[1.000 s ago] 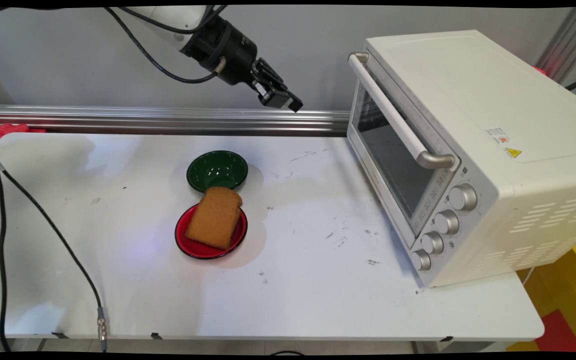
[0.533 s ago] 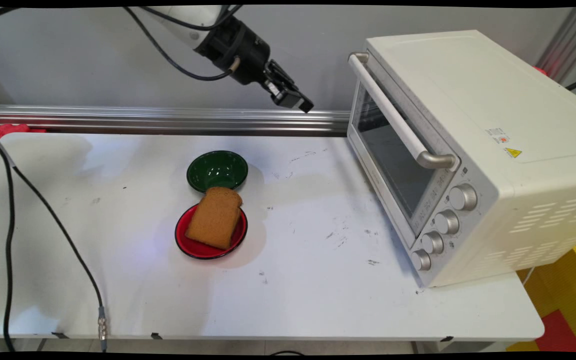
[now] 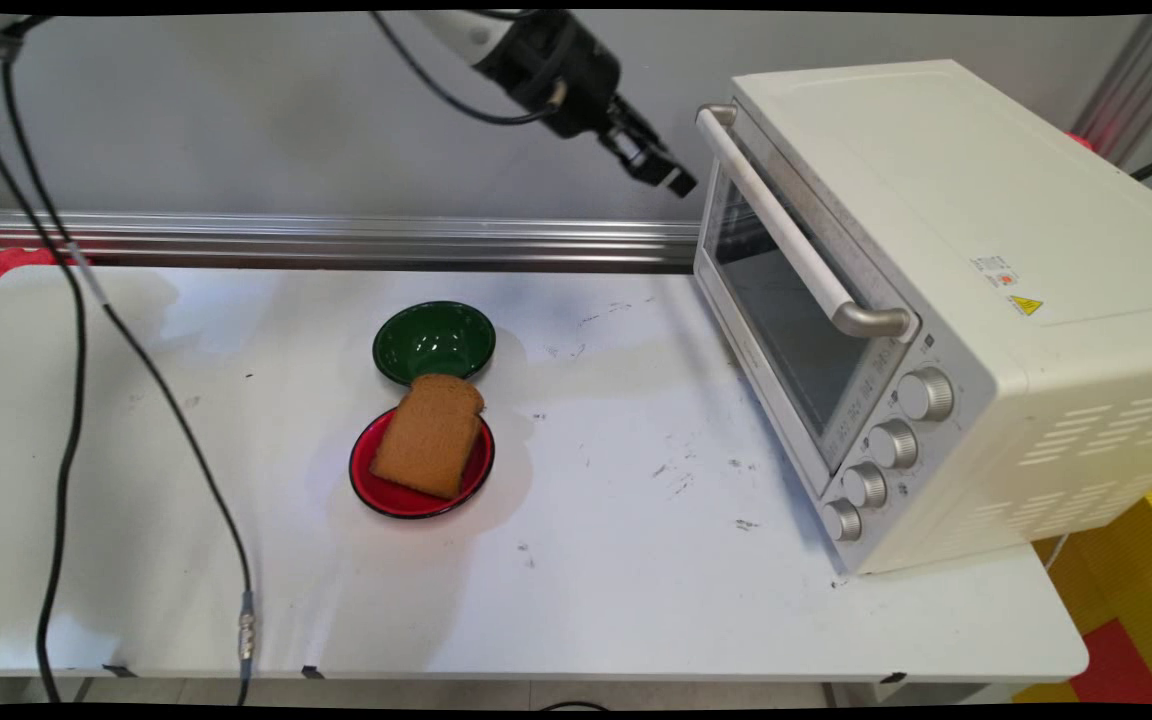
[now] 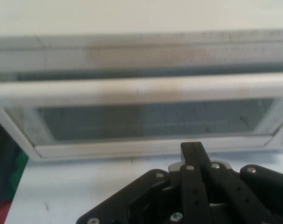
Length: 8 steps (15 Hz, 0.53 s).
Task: Open the oven
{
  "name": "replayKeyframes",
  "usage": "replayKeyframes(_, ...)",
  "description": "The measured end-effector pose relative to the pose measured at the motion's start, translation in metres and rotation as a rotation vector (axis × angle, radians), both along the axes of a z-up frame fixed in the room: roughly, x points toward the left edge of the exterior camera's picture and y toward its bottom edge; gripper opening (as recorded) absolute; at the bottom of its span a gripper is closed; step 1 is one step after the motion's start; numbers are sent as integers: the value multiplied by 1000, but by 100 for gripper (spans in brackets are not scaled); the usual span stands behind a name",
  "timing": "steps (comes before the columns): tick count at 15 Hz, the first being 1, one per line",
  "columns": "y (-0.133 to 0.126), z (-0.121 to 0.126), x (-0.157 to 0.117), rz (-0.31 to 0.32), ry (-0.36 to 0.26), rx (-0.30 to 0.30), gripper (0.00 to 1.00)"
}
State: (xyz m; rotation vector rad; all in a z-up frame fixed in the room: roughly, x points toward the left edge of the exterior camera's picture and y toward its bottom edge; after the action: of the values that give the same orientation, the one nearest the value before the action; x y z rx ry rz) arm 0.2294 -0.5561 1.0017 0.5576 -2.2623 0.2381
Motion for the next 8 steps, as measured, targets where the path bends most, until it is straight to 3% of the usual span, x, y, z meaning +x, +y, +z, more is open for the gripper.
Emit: replayKeyframes(8, -29, 17, -45, -32, 10, -33, 0)
